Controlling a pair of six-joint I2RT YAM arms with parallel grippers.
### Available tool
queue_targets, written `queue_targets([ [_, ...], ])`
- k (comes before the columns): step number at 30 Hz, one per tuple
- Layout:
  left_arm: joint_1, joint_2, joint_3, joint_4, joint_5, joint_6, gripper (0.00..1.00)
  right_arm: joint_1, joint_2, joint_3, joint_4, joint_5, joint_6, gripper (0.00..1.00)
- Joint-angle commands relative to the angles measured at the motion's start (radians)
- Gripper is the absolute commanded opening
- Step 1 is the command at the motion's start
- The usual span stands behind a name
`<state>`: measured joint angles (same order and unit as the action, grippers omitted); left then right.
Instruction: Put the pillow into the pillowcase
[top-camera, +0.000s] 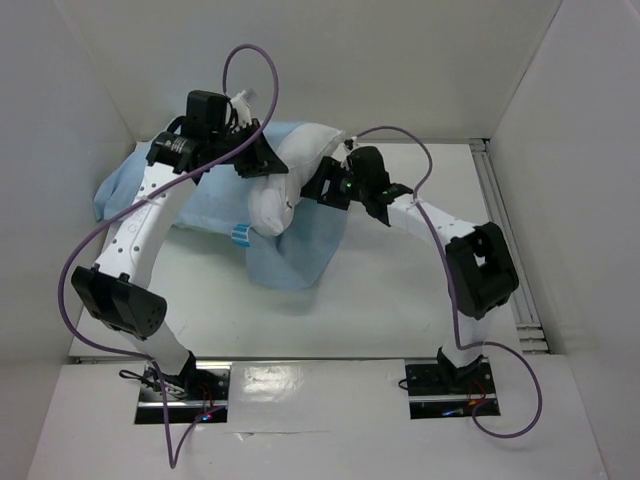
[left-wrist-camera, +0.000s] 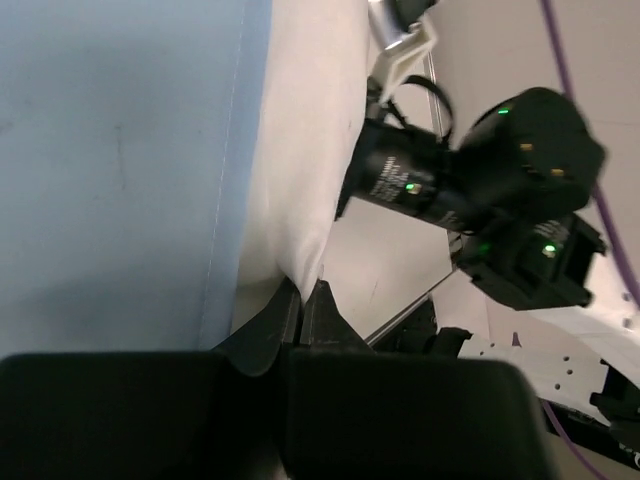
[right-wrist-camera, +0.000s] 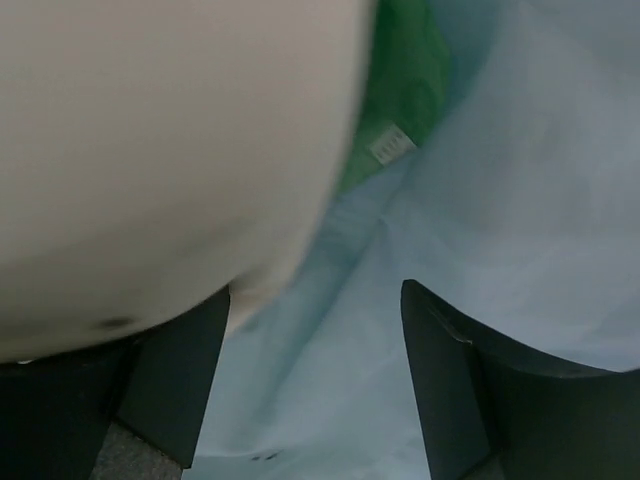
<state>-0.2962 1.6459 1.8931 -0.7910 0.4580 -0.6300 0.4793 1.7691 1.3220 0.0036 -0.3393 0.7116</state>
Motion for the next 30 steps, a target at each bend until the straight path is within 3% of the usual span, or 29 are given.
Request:
queue_targets([
  [1, 0.012, -0.066, 0.024, 0.165, 0.091, -0.051, 0.00, 0.012, 0.061, -0.015, 0.091, 0.048, 0.071, 0.76],
  [5, 0.035, -0.066, 0.044, 0.165, 0.129, -0.062, 0.00, 0.021, 0.136, 0.016, 0.104, 0.057, 0.071, 0.69],
  [14, 0.054, -0.066, 0.035, 0.208, 0.183, -0.100, 0.00, 0.096, 0.196, 0.079, 0.127, 0.123, 0.127, 0.66],
  [18, 0.054, -0.089, 0.000, 0.266, 0.214, -0.132, 0.00, 0.140, 0.265, 0.189, 0.021, 0.242, 0.127, 0.81],
  [21, 0.054, -0.098, -0.020, 0.280, 0.226, -0.141, 0.00, 0.160, 0.375, 0.321, -0.143, 0.414, 0.161, 0.85],
  [24, 0.063, -0.116, -0.020, 0.289, 0.235, -0.142, 0.00, 0.179, 0.454, 0.374, -0.194, 0.534, 0.201, 0.85],
  [27, 0.074, -0.135, -0.041, 0.303, 0.258, -0.152, 0.00, 0.167, 0.487, 0.394, -0.203, 0.589, 0.235, 0.72],
  [30, 0.094, -0.146, -0.061, 0.321, 0.278, -0.162, 0.00, 0.142, 0.477, 0.382, -0.249, 0.664, 0.235, 0.47],
])
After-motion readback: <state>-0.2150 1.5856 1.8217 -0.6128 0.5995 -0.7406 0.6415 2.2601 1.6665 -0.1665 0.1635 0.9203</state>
